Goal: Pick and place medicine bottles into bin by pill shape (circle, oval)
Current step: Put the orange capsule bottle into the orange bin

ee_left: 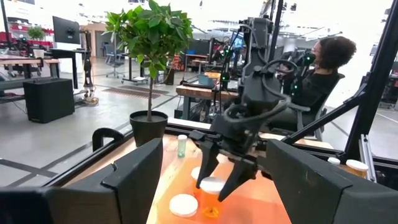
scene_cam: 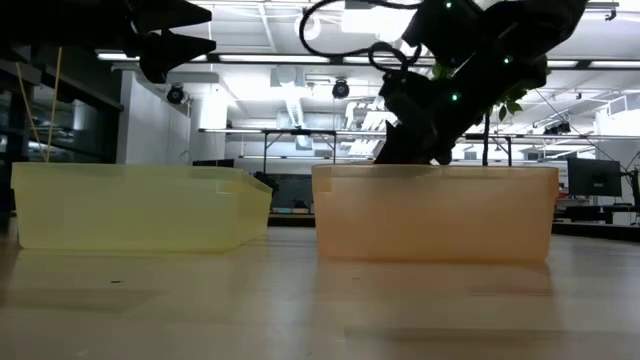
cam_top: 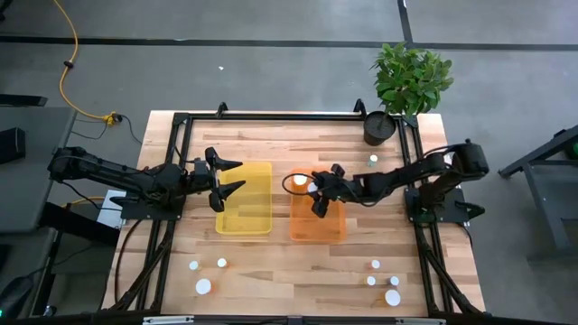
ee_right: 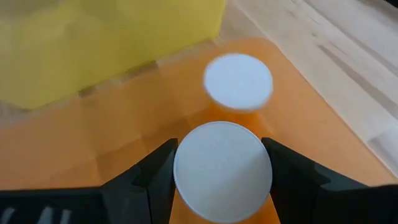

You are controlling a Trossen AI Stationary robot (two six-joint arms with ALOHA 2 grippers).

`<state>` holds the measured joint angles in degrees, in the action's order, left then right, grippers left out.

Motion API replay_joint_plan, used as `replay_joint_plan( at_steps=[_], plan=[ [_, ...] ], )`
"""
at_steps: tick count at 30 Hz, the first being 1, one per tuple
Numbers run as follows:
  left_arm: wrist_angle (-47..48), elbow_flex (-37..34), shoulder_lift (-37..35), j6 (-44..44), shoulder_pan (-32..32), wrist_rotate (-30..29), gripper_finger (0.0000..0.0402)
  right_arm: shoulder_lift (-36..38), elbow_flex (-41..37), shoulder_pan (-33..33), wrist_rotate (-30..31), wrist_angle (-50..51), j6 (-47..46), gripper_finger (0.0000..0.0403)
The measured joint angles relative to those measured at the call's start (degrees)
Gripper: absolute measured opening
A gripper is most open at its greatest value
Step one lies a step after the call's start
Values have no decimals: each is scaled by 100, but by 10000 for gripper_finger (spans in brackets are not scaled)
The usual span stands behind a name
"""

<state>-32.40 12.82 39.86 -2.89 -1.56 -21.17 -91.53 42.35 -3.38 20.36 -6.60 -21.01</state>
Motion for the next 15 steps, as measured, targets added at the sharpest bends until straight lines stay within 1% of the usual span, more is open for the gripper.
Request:
replay_joint_plan(
  at_steps=[6,8,15],
  plan=[
    [2,0,0,-5,0,0,273,-69,0,90,-101,3,-274,194],
    [2,0,0,-11,0,15,273,-69,0,88,-105,-8,-295,201],
    [2,0,0,-11,0,135,273,-69,0,88,-129,-24,-308,267]
  ],
)
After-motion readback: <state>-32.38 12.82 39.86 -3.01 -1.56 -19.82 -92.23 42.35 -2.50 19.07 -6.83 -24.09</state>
